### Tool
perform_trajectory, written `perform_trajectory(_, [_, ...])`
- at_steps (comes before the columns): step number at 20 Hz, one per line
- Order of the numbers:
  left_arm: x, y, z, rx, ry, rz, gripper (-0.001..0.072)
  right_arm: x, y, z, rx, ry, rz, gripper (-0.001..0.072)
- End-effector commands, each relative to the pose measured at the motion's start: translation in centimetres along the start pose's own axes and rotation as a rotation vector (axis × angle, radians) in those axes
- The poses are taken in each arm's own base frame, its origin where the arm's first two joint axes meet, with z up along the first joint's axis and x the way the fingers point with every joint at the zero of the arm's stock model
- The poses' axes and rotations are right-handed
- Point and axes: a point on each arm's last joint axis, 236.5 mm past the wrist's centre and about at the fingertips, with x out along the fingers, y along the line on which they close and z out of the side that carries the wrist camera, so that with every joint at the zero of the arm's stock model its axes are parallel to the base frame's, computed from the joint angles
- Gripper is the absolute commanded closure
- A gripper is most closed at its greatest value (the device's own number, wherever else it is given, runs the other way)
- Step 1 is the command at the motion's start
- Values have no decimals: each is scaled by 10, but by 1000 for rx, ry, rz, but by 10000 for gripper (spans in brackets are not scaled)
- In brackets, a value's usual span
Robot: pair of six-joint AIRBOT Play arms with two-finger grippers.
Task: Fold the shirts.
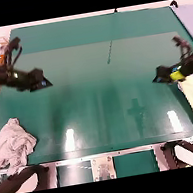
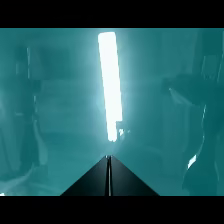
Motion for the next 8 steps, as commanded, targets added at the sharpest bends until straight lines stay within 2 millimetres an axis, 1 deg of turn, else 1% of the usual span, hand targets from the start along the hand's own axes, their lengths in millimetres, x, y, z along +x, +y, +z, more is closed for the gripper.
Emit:
perform_trajectory(1, [6, 0, -34, -4, -16, -1, 685, 23, 22, -36, -93, 65, 21, 692])
perform_trajectory(2, [6, -1, -34, -5, -15, -2, 685, 23, 26, -44, -100, 95, 29, 691])
perform_trajectory(3, [6, -1, -33, -5, -21, -4, 685, 24, 28, -46, -108, 102, 31, 691])
perform_trajectory(6, [6, 0, -26, -5, -51, 0, 685, 24, 28, -46, -107, 102, 30, 692])
perform_trajectory(8, [6, 0, -27, -5, -48, -1, 685, 24, 28, -46, -107, 102, 30, 692])
